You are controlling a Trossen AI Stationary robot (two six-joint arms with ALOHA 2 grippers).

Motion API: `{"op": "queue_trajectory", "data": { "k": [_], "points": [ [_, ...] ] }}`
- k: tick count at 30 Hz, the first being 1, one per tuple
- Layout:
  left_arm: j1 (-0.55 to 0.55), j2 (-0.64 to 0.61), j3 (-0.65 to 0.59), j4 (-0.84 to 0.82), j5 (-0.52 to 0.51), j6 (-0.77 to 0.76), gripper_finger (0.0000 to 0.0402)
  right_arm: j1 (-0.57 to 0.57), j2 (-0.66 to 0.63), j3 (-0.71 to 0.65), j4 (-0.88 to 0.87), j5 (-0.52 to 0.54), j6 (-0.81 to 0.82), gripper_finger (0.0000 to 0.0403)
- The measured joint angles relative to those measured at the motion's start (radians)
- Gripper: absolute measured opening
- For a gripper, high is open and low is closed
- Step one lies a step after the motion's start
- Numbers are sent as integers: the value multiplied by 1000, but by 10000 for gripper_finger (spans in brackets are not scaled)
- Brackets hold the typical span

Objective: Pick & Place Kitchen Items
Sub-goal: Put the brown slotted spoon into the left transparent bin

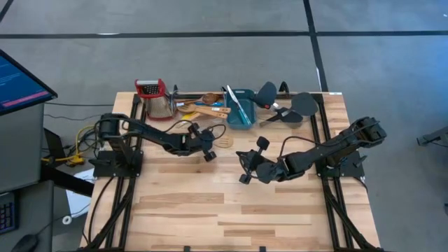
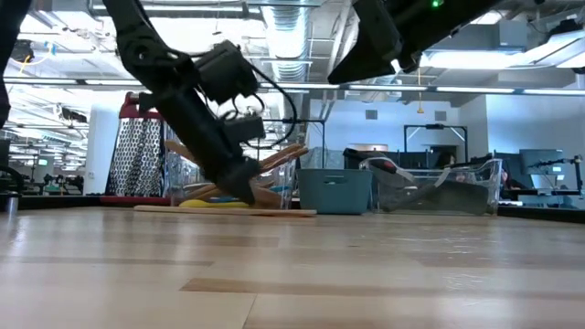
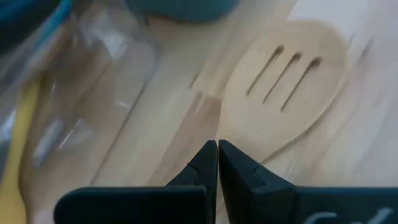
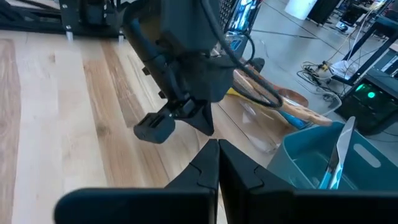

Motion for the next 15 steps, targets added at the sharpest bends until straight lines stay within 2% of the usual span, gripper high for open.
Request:
{"op": "queue_trajectory", "data": {
  "k": [7, 15],
  "points": [
    [-8, 40, 8, 4, -25, -82, 1, -1, 0, 0, -12, 0, 0, 0],
    [-90, 31, 8, -27, -15, -192, 1, -8, 1, 0, -29, 0, 0, 0]
  ]
}}
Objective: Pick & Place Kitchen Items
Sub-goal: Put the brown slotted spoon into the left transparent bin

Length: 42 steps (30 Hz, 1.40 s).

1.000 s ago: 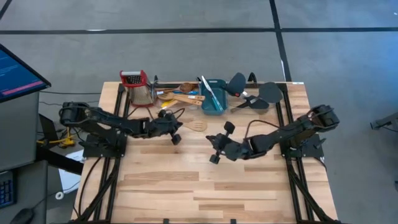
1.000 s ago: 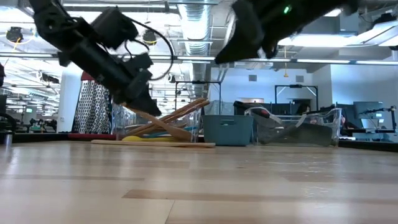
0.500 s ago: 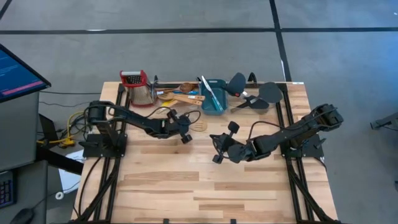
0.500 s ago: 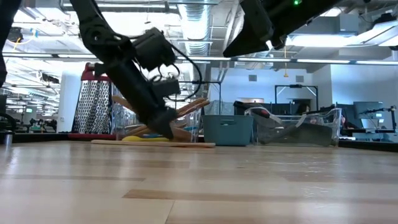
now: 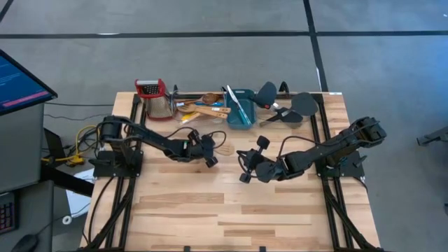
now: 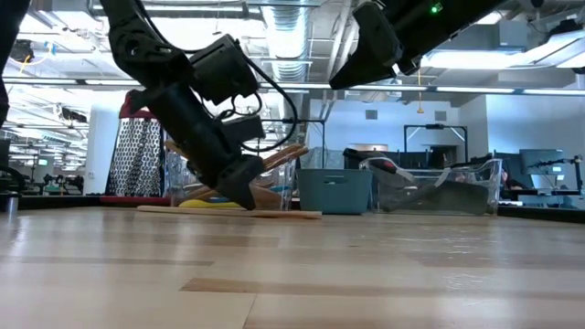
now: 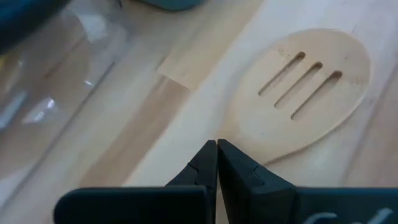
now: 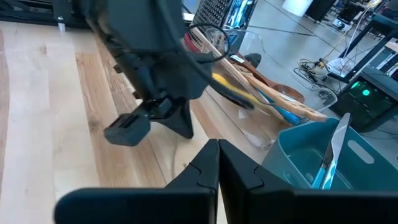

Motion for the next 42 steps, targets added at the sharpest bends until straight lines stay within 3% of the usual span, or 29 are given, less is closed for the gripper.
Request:
{"op": "queue_trajectory", "data": {
  "k": [12, 17, 23, 29, 32, 42],
  "points": [
    [-165, -1, 0, -18, -15, -235, 1, 0, 0, 0, -1, -4, 0, 0],
    [-212, 0, 1, -13, -19, -288, 1, 0, 0, 0, -1, -92, 22, 0],
    [-236, 5, 53, -15, -21, -248, 1, 0, 0, -2, -3, -238, 95, 0],
    [-248, 4, 118, -9, -31, -84, 1, -37, 0, -55, 3, -382, 190, 0],
    [-248, 1, 128, -31, -34, -37, 1, -58, 32, -90, 21, -396, 242, 0],
    [-246, -113, 129, -260, -138, -89, 1, -109, 219, -118, 203, -560, 262, 0]
  ]
}}
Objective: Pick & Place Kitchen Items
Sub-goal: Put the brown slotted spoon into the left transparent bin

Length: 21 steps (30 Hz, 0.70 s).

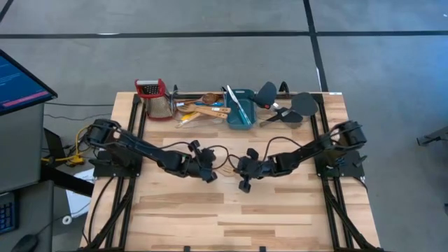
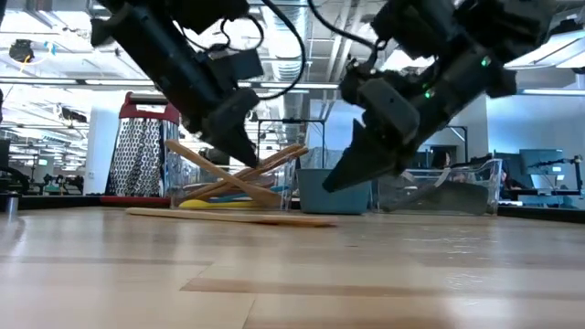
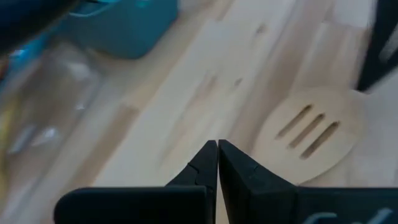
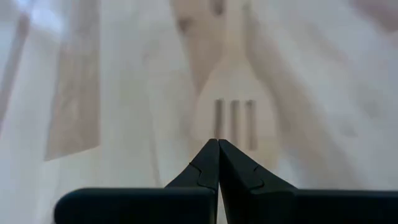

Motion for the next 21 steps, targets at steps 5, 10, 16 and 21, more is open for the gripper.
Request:
{"op": "queue_trajectory", "data": {
  "k": [5, 10, 16, 21],
  "points": [
    [0, -85, -4, -108, -33, -2, 1, -15, 57, 2, 51, -68, 3, 0],
    [1, -183, -55, -125, -49, -2, 1, -14, 60, 2, 33, -72, 20, 0],
    [1, -305, -137, -137, -58, -10, 1, -16, 60, 2, 31, -39, 21, 0],
    [0, -372, -209, -140, -58, -77, 1, -23, 60, 2, 9, -8, 19, 0]
  ]
}}
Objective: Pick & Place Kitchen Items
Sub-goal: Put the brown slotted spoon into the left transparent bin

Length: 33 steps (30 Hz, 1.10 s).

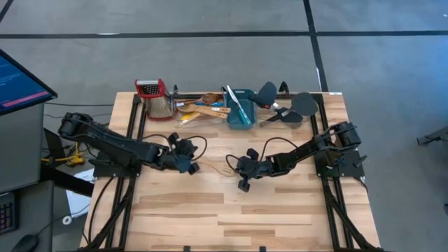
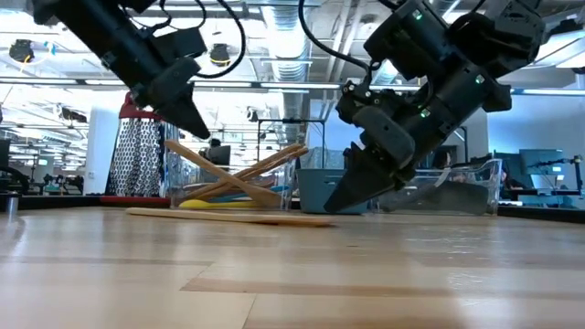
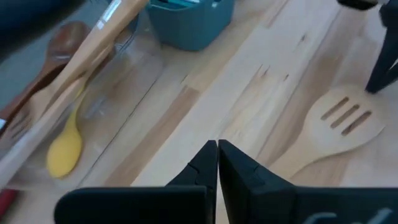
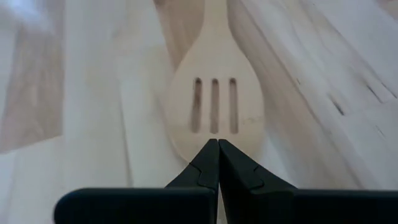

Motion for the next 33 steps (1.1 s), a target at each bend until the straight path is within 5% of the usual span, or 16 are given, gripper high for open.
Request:
{"op": "queue_trajectory", "data": {
  "k": [21, 33],
  "points": [
    [2, -166, -137, 8, 91, -82, 1, -19, 56, 4, -8, -14, 44, 0],
    [0, -318, -131, -52, 491, -3, 2, -19, 56, 1, -4, -28, 44, 0]
  ]
}}
